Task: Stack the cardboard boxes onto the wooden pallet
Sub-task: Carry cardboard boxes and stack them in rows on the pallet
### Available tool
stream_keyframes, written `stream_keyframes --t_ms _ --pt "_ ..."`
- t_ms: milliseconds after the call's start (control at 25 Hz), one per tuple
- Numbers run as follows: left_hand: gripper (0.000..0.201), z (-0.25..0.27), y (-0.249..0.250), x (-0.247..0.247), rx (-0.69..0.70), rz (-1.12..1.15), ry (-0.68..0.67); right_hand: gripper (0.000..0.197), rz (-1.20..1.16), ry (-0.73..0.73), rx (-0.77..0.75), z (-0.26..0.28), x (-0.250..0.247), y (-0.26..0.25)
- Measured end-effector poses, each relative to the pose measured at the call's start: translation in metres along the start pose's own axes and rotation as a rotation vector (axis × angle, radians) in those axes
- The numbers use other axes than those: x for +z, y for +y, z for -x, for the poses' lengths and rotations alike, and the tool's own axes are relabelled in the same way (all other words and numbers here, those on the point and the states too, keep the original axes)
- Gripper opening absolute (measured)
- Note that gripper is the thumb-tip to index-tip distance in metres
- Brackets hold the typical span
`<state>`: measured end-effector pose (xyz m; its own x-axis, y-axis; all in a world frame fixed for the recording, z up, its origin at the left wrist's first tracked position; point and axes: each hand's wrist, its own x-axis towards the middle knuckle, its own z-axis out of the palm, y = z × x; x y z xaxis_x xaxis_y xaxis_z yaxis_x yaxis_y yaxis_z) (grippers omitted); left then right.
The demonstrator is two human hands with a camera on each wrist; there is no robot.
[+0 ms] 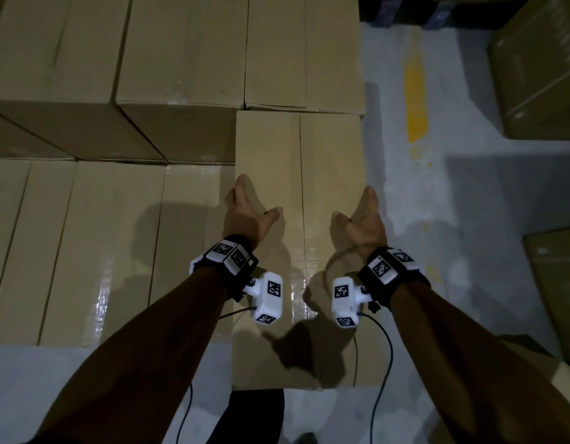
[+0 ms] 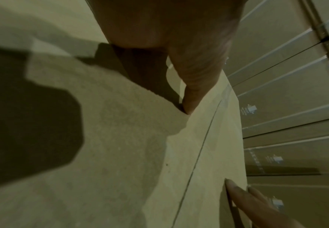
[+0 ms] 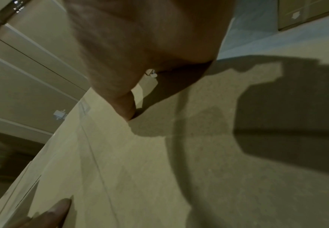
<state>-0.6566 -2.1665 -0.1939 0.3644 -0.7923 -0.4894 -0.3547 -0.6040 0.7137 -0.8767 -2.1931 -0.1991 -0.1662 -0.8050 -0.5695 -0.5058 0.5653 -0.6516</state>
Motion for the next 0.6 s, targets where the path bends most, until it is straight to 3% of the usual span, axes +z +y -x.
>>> stream_keyframes --t_ms 600 --pt "0.099 -0.0068 -0.0019 0.0042 0.022 0.023 0.009 0.091 0.034 0.055 0.003 -0.0041 0.0026 0.0061"
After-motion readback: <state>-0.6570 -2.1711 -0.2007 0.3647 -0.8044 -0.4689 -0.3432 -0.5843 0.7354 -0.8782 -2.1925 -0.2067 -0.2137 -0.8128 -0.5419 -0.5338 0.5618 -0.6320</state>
